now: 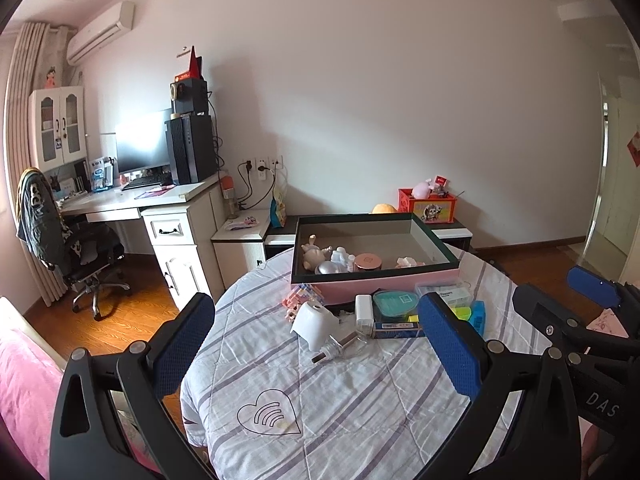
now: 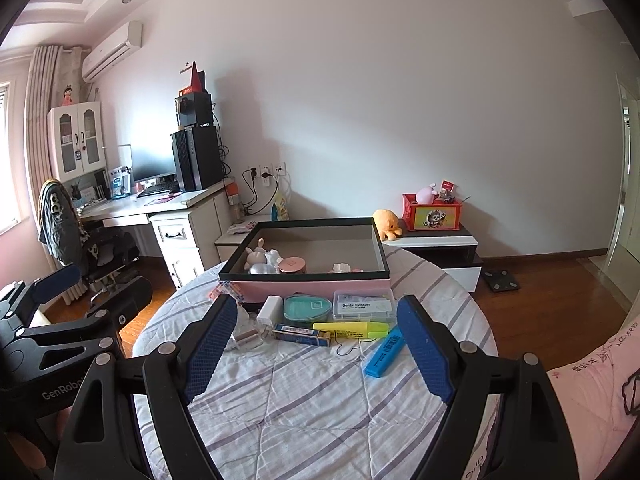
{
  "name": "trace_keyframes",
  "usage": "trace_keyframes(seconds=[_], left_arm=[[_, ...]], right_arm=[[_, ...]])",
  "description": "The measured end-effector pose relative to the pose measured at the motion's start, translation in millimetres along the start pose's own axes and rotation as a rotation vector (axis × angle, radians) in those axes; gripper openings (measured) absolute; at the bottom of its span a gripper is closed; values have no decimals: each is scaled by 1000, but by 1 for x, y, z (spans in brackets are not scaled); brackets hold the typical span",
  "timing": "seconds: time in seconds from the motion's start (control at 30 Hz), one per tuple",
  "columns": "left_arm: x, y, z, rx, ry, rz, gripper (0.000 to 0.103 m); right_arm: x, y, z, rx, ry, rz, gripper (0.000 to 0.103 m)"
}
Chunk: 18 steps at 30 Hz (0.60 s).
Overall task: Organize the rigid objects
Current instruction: 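Pull both tools back from the box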
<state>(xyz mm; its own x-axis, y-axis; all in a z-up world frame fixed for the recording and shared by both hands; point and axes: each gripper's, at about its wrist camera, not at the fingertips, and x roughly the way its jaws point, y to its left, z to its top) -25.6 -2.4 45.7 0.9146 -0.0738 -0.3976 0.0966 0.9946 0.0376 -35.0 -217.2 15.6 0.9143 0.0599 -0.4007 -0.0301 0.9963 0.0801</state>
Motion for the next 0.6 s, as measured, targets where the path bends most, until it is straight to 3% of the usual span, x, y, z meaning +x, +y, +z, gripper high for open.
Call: trace_keyframes(seconds=[0.37, 0.6], left_arm=[[46, 2, -10, -6, 72, -19, 103], [103, 15, -33, -42, 196, -11, 103]], right_arm=[[41, -12, -7, 10, 57, -13, 84], [83, -26, -20, 35, 132, -21, 84]])
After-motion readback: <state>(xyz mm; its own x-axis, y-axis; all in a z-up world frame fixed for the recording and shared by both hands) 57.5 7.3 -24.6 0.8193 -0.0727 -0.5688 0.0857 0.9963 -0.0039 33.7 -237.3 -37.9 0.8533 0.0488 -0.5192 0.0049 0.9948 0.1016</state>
